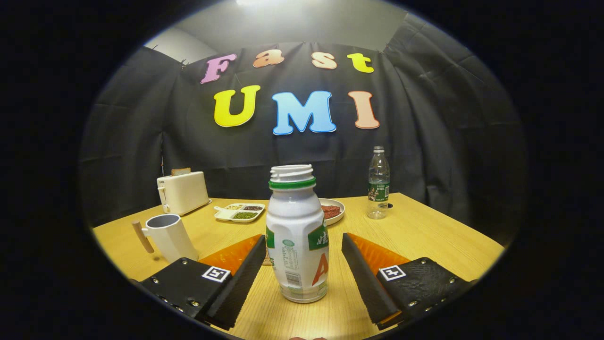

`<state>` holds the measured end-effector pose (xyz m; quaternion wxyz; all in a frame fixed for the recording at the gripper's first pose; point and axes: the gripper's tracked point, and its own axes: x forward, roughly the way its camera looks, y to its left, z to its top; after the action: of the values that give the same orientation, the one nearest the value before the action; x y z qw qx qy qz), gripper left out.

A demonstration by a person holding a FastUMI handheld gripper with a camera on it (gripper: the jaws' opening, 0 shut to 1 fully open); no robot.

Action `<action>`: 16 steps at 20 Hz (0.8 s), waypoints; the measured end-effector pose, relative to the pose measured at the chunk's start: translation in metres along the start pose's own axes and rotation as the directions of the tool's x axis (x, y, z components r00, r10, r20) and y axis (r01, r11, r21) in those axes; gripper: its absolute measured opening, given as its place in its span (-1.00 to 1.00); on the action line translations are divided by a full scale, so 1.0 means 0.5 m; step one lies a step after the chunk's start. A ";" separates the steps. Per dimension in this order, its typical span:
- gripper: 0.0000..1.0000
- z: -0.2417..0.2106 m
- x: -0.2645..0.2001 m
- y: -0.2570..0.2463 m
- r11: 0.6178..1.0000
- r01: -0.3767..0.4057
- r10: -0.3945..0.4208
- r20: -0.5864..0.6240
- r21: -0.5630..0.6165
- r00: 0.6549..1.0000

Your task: Take the bottle from table, then pour the juice into the cup, finally place the bottle on the coaster

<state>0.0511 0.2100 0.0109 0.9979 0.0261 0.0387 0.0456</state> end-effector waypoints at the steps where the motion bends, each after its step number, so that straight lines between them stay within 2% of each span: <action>1: 0.98 -0.005 0.005 -0.001 1.000 0.009 -0.009 -0.001 -0.001 1.000; 7: 0.96 -0.022 0.037 -0.002 0.999 0.043 -0.043 -0.017 -0.018 0.999; 8: 0.91 -0.027 0.045 -0.001 0.999 0.041 -0.041 -0.023 -0.016 0.999; 9: 0.67 -0.034 0.045 0.000 0.999 0.041 -0.041 -0.034 -0.020 0.999; 11: 0.45 -0.034 0.049 -0.007 0.997 0.063 -0.064 -0.036 -0.033 0.997; 13: 0.41 -0.031 0.046 -0.009 0.994 0.093 -0.096 -0.056 -0.063 0.994; 16: 0.42 -0.025 0.045 0.003 0.992 0.081 -0.089 -0.075 -0.100 0.993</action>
<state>0.0723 0.2142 -0.0033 0.9967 -0.0258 0.0771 0.0057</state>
